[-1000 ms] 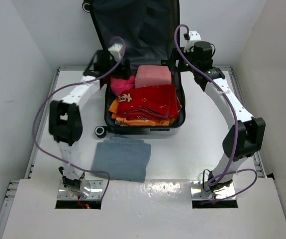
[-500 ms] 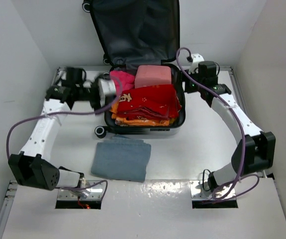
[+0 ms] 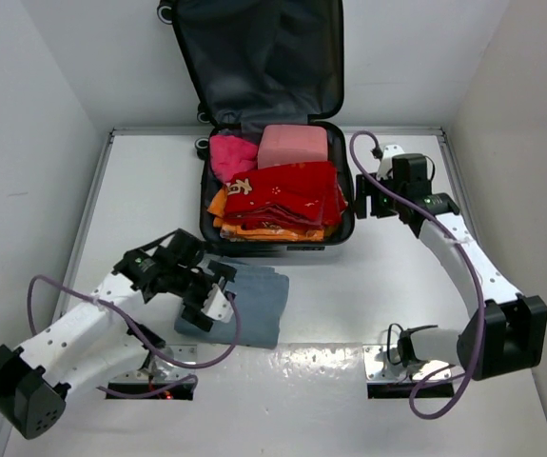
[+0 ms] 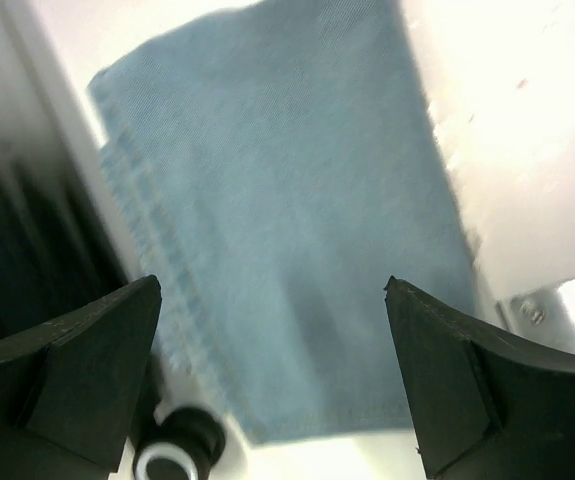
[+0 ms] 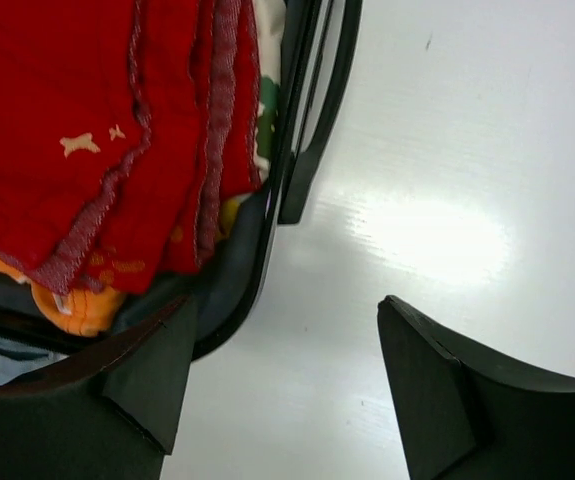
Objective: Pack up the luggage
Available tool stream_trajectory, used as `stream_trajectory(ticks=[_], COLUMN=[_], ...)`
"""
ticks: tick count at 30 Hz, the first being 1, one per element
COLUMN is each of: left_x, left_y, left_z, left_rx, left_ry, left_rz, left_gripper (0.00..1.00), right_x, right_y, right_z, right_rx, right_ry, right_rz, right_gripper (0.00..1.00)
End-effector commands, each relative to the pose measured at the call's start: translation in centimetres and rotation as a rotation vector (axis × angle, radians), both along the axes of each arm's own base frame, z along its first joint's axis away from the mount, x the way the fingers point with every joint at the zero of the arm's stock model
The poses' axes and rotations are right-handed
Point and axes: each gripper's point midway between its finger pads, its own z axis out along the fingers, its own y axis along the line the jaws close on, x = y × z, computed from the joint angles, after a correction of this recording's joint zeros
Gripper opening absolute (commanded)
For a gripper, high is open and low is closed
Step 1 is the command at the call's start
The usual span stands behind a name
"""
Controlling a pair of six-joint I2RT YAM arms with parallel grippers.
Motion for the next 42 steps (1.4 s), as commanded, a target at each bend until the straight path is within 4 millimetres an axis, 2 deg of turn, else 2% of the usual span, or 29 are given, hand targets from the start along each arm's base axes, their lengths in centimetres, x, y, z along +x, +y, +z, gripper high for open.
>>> stream_trajectory(ticks=[1, 2, 5, 6, 9, 13, 14, 15, 23, 26, 27, 28, 29, 31, 32, 34, 37, 39, 40, 42], left_x=[-0.1, -1.2, -2.3, -3.4, -4.8, -5.6, -5.7, -5.8, -5.3, -4.1, -4.4, -3.6, -3.8, -2.5, -2.7, -2.4, -2.6, -2.1, -2.6, -2.5], left_y=[-2.7, -3.4, -4.5, -5.1, -5.7, -6.0, -5.7, -6.1, -5.6, -5.7, -5.8, -5.5, -5.5, -5.7, -5.4, -5.7, -5.6, -5.6, -5.3, -4.8], left_z=[0.7, 0.5, 0.2, 0.2, -1.1, -2.7, -3.6, -3.5, -6.8, -8.4, -8.4, -9.4, -10.0, -10.3, -11.1, -11.6, -12.6, -13.0, -13.6, -14.2], left_rx=[-0.055, -0.049, -0.045, -0.042, 0.009, 0.097, 0.139, 0.144, 0.255, 0.274, 0.276, 0.293, 0.312, 0.302, 0.327, 0.332, 0.358, 0.348, 0.358, 0.371], left_ry=[-0.008, 0.016, 0.048, 0.053, 0.103, 0.170, 0.201, 0.212, 0.244, 0.161, 0.167, 0.115, 0.089, 0.031, 0.034, 0.024, 0.050, 0.060, 0.086, 0.091], left_rz=[-0.034, -0.070, -0.079, -0.115, -0.123, -0.108, -0.106, -0.102, 0.012, 0.108, 0.109, 0.144, 0.147, 0.209, 0.232, 0.261, 0.290, 0.309, 0.290, 0.281], left_gripper=[0.99, 0.99, 0.99, 0.99, 0.99, 0.99, 0.99, 0.99, 0.99, 0.99, 0.99, 0.99, 0.99, 0.99, 0.99, 0.99, 0.93, 0.84, 0.81, 0.74], right_x=[-1.1, -1.5, -2.0, -2.4, -3.0, -3.3, -3.4, -3.4, -3.9, -4.1, -4.2, -4.4, -4.5, -4.6, -4.7, -4.7, -4.9, -5.0, -5.2, -5.2], right_y=[-0.7, -0.8, -0.8, -0.7, -0.9, -0.8, -0.8, -0.9, -1.1, -1.5, -1.5, -1.7, -1.7, -1.8, -1.9, -2.0, -2.0, -1.9, -1.5, -1.9], right_z=[0.3, 0.4, 0.4, 0.7, 0.6, 0.9, 1.1, 1.4, 1.8, 1.9, 2.0, 1.8, 1.8, 1.9, 1.8, 1.8, 2.0, 2.1, 2.0, 2.0], right_rx=[-0.006, -0.006, -0.008, -0.007, -0.013, -0.054, -0.060, -0.074, -0.092, -0.106, -0.106, -0.115, -0.112, -0.116, -0.119, -0.125, -0.119, -0.116, -0.114, -0.118], right_ry=[-0.004, -0.004, 0.000, -0.001, -0.001, -0.027, -0.033, -0.045, -0.054, -0.056, -0.057, -0.047, -0.048, -0.048, -0.042, -0.040, -0.046, -0.052, -0.051, -0.053], right_rz=[-0.025, -0.027, -0.029, -0.025, -0.019, 0.026, 0.030, 0.035, 0.052, 0.043, 0.042, 0.040, 0.041, 0.036, 0.037, 0.031, 0.026, 0.030, 0.046, 0.036], right_gripper=[0.72, 0.72, 0.72, 0.72, 0.73, 0.73, 0.73, 0.73, 0.75, 0.75, 0.75, 0.75, 0.75, 0.75, 0.75, 0.76, 0.76, 0.76, 0.76, 0.74])
